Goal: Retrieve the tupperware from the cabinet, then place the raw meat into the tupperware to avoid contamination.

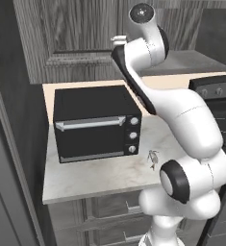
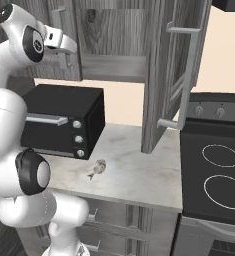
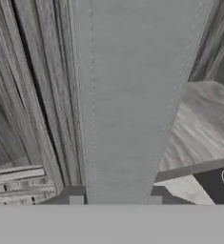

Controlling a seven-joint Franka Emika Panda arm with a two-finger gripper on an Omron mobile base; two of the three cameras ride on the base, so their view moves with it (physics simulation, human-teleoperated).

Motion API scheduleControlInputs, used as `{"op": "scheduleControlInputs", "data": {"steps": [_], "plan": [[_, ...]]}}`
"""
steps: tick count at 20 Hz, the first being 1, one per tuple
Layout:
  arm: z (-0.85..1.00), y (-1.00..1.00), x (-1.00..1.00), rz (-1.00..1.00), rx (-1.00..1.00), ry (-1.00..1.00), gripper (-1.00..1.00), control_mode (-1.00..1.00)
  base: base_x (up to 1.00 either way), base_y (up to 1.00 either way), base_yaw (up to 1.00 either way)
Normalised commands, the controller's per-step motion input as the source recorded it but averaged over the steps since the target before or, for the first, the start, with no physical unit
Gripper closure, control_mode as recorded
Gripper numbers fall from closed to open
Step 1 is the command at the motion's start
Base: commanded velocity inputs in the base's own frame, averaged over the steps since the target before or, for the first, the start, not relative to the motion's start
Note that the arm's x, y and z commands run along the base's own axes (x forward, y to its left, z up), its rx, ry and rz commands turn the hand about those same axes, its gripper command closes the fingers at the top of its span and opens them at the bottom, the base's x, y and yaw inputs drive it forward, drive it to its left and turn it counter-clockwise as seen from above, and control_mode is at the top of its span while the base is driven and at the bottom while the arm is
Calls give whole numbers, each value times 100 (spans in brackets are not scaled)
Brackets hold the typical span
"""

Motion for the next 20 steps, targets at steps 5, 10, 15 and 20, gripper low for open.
{"op": "scheduleControlInputs", "data": {"steps": [5,10,15,20], "plan": [[6,26,-43,-10,8,-1,100,-100,0,0,0],[17,37,-66,-12,7,0,100,-100,0,0,0],[3,55,-72,-12,1,-4,100,-100,0,0,0],[0,69,-75,-1,-5,-4,100,-100,0,0,0]]}}
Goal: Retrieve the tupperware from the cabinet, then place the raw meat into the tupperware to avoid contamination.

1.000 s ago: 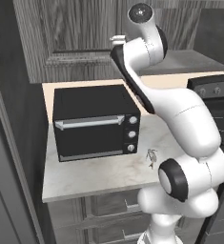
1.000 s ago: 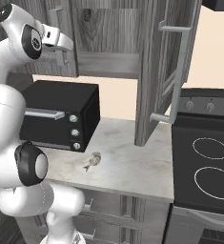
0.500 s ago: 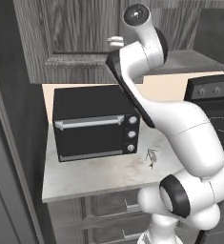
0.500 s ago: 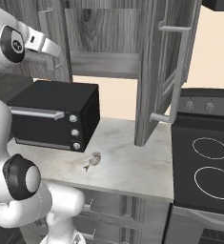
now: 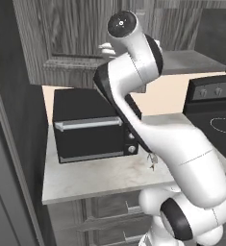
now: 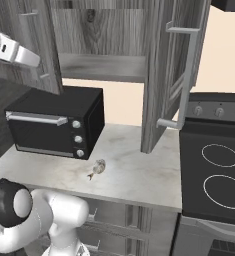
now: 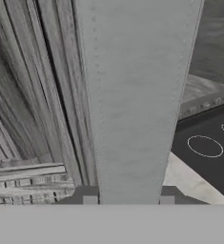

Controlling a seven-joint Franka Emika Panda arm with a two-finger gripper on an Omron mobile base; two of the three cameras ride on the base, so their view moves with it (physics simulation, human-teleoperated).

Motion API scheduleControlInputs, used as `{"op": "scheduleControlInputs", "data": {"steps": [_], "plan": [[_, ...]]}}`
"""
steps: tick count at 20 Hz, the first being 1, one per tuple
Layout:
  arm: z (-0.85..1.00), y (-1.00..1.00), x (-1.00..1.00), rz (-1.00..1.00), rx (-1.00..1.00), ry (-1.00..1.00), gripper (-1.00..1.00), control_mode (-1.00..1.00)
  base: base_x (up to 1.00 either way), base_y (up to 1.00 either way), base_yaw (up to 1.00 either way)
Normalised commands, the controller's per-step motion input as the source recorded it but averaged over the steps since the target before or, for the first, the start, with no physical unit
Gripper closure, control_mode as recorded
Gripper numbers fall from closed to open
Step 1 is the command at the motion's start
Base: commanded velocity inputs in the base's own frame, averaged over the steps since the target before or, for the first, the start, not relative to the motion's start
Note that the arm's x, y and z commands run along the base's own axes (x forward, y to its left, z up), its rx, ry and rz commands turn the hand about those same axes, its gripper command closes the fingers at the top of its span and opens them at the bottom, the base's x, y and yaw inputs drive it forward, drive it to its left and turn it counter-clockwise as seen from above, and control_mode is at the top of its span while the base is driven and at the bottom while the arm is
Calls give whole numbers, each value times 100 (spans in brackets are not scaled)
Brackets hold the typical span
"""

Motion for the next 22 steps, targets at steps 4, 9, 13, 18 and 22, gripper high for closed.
{"op": "scheduleControlInputs", "data": {"steps": [4,9,13,18,22], "plan": [[0,78,-72,0,-9,-2,100,-100,0,0,0],[0,86,-73,0,-9,-1,100,-100,0,0,0],[0,92,-64,0,-10,0,100,-100,0,0,0],[-4,81,-21,-8,-9,0,100,-100,0,0,0],[-5,42,-5,-10,-2,-3,100,-100,0,0,0]]}}
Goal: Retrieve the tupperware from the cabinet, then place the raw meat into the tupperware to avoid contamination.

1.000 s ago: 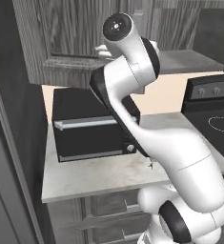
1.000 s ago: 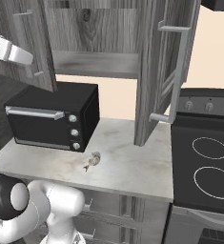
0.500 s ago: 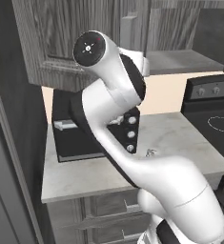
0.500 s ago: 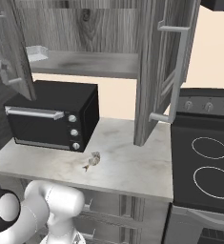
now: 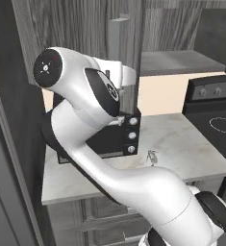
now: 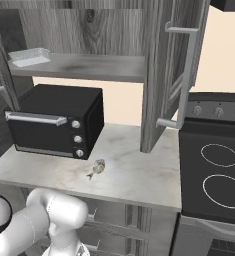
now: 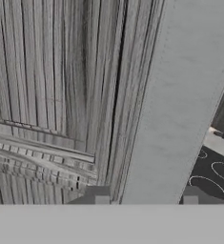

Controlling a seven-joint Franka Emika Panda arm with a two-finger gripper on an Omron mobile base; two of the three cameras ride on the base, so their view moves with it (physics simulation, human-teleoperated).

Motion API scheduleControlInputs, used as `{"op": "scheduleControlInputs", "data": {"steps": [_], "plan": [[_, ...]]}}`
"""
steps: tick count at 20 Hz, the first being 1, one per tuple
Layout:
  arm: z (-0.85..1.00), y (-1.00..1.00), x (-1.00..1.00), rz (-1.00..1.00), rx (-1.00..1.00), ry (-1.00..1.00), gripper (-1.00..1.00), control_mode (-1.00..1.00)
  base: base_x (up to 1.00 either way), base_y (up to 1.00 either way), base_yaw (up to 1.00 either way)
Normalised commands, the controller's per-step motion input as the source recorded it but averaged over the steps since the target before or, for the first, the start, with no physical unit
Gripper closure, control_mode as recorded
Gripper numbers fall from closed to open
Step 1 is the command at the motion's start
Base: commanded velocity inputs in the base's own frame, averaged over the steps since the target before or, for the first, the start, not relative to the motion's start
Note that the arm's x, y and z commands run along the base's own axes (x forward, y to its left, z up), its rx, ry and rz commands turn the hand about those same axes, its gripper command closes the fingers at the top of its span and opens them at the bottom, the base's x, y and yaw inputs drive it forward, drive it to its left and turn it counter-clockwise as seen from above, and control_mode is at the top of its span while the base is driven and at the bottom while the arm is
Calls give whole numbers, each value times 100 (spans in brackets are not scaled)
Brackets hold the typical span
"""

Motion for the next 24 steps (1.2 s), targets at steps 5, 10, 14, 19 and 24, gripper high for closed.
{"op": "scheduleControlInputs", "data": {"steps": [5,10,14,19,24], "plan": [[-2,26,0,-6,0,-1,-100,-100,0,0,0],[0,0,-5,0,0,-1,-100,-100,0,0,0],[0,-1,-36,-3,0,0,-100,-100,0,0,0],[0,-6,-26,-4,0,0,-100,-100,0,0,0],[1,-27,-33,-1,1,0,-100,-100,0,0,0]]}}
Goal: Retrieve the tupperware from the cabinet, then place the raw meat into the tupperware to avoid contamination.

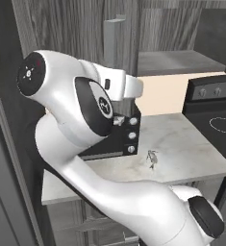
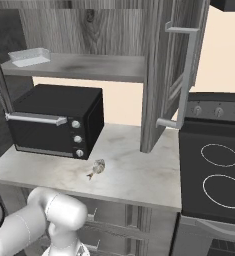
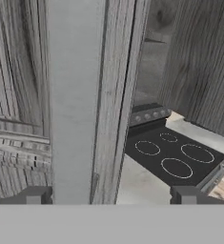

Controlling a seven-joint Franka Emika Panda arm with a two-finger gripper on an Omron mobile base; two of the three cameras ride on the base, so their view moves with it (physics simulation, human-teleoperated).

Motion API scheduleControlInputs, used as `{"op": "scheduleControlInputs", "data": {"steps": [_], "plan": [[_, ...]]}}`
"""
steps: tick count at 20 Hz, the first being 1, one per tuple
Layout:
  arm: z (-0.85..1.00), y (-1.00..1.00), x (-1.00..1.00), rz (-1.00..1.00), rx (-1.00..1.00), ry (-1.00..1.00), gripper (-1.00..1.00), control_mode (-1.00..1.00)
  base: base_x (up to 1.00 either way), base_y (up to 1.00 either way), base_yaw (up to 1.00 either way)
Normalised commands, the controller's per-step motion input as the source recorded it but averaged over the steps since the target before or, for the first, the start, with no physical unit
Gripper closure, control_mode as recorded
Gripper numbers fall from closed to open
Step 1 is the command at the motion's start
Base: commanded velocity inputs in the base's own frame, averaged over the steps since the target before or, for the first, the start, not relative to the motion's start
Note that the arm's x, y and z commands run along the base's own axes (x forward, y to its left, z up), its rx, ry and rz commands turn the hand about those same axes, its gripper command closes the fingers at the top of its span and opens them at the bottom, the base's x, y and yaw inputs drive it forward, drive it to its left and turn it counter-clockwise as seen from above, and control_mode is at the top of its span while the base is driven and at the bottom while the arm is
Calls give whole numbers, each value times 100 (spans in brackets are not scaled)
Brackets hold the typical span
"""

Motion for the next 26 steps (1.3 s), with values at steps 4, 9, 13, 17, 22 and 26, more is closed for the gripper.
{"op": "scheduleControlInputs", "data": {"steps": [4,9,13,17,22,26], "plan": [[1,-38,-50,1,1,1,-100,-100,0,0,0],[9,-57,-53,1,5,2,-100,-100,0,0,0],[12,-67,-53,8,13,2,-100,-100,0,0,0],[-1,-67,11,5,36,4,-100,-100,0,0,0],[-19,-52,41,0,50,3,-100,-100,0,0,0],[-11,-39,21,4,50,15,-100,-100,0,0,0]]}}
